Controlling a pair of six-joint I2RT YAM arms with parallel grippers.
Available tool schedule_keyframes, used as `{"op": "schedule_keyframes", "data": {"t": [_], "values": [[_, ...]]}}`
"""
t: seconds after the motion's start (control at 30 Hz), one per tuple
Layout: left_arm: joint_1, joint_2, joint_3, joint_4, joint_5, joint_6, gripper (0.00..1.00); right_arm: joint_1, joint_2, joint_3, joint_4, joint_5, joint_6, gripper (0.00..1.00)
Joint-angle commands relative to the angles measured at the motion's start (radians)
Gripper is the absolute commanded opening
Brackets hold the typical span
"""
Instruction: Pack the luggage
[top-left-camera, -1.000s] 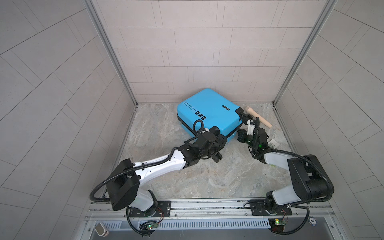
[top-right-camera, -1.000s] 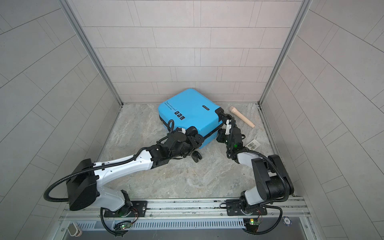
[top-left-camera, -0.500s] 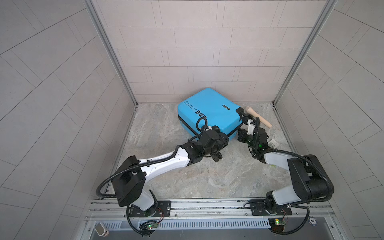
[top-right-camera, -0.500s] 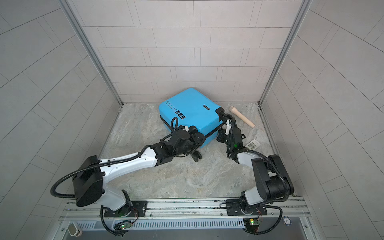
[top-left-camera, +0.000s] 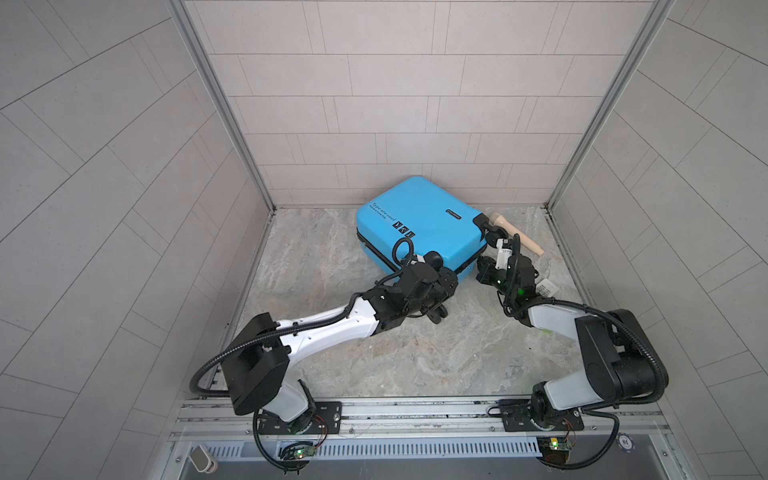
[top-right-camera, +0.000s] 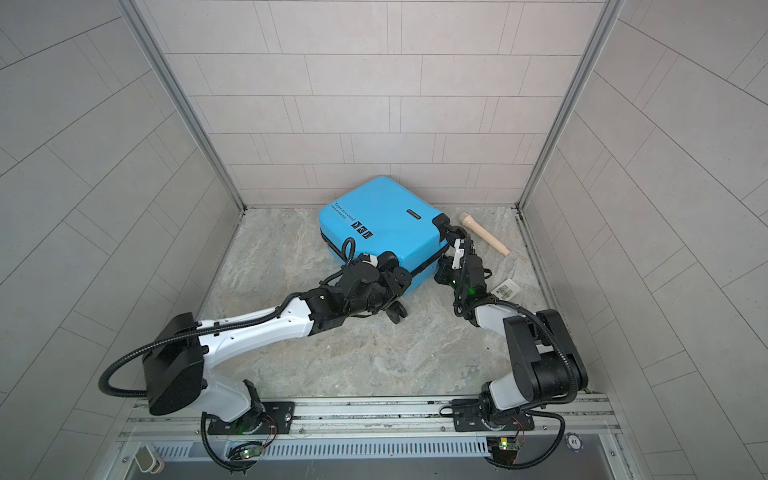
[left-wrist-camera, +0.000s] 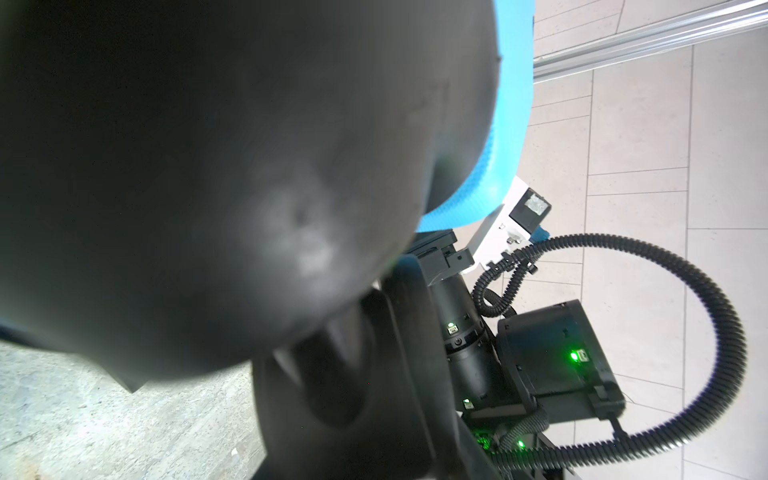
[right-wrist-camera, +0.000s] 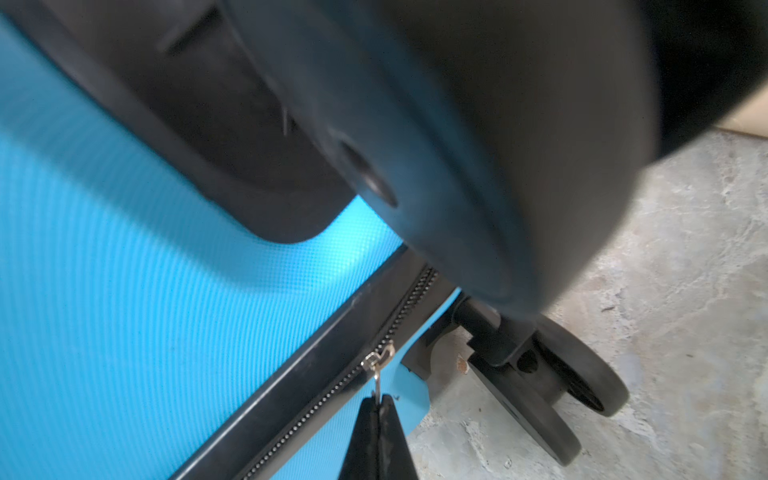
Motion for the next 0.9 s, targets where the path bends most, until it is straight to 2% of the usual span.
{"op": "schedule_keyframes", "data": {"t": [0.0, 0.2, 0.33, 0.67, 0.77, 0.87], "values": [[0.028, -0.077, -0.022, 0.077, -0.019, 0.055, 0.0, -0.016, 0.017, 0.002, -0.098, 0.006, -0.009, 0.0], [0.047, -0.18, -0.064, 0.002, -0.031, 0.119, 0.0, -0.06, 0.031, 0.01, -0.084, 0.012, 0.028, 0.0], [0.058, -0.272, -0.137, -0.008, -0.078, 0.134, 0.0, -0.078, 0.026, 0.012, -0.082, 0.012, 0.047, 0.0], [0.133, -0.459, -0.177, -0.255, -0.008, 0.221, 0.0, -0.085, 0.01, 0.021, -0.076, 0.017, 0.047, 0.0], [0.158, -0.507, -0.215, -0.27, 0.004, 0.215, 0.0, -0.086, 0.011, 0.022, -0.065, -0.015, 0.049, 0.0], [0.159, -0.509, -0.19, -0.317, -0.002, 0.22, 0.0, -0.081, 0.006, 0.021, -0.068, -0.042, 0.05, 0.0]]}}
